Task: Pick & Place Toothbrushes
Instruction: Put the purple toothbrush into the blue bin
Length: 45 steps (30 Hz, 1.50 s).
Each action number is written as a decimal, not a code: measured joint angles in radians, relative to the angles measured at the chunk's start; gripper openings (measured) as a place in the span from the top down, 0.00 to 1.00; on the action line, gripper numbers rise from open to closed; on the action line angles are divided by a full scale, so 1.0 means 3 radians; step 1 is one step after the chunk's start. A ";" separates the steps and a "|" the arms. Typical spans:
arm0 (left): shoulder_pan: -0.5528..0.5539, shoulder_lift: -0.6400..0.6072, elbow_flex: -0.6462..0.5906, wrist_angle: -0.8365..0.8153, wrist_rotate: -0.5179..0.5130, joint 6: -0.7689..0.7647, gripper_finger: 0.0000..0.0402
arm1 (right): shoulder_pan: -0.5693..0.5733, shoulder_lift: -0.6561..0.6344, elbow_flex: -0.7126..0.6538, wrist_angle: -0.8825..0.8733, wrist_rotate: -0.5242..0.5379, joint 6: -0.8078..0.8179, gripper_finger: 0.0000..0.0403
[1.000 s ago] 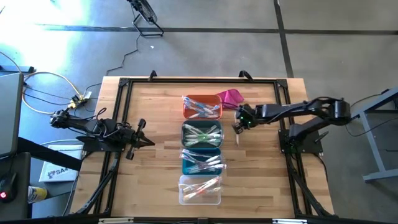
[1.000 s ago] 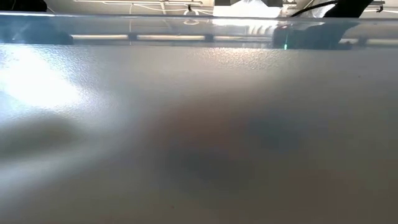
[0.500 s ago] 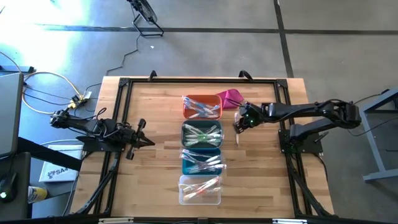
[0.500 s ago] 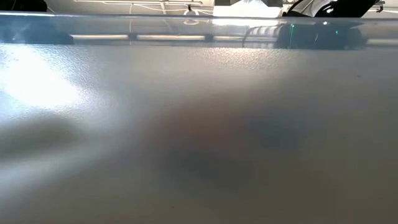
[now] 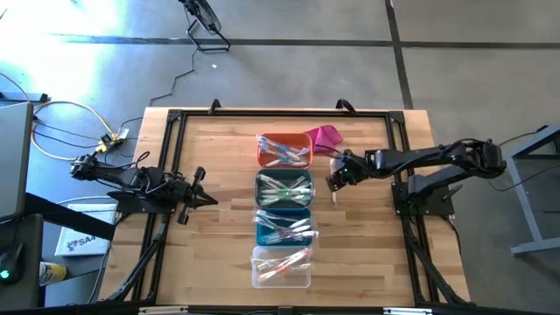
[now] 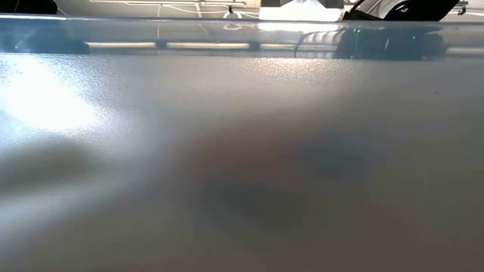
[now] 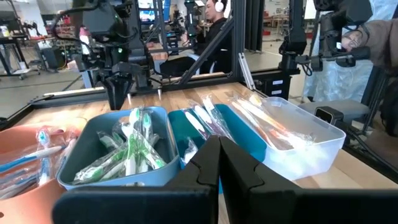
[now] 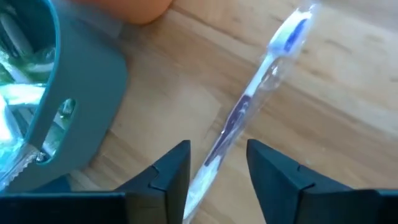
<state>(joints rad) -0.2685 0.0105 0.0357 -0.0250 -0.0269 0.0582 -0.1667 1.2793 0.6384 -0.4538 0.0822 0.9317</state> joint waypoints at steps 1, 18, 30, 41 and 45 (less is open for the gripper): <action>-0.0001 0.0000 0.0000 0.0000 0.0000 0.0000 1.00 | 0.0041 0.0040 0.0000 0.0014 0.0019 0.0048 0.62; -0.0001 0.0000 0.0000 -0.0001 0.0001 0.0000 1.00 | 0.0298 0.0884 0.0022 0.0432 0.0381 0.0302 0.69; 0.0001 0.0000 0.0000 -0.0004 0.0003 0.0000 1.00 | 0.0294 0.0871 0.0006 0.0386 0.0423 0.0286 0.83; 0.0001 0.0000 0.0000 -0.0004 0.0004 -0.0013 1.00 | 0.0293 0.0738 -0.0003 0.0352 0.0386 0.0196 0.97; 0.0000 0.0000 0.0000 -0.0004 0.0004 -0.0032 1.00 | 0.0293 0.0734 -0.0003 0.0339 0.0385 0.0140 0.98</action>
<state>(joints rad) -0.2686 0.0105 0.0357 -0.0261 -0.0257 0.0486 -0.0788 1.4994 0.6376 -0.3520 0.1978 0.9738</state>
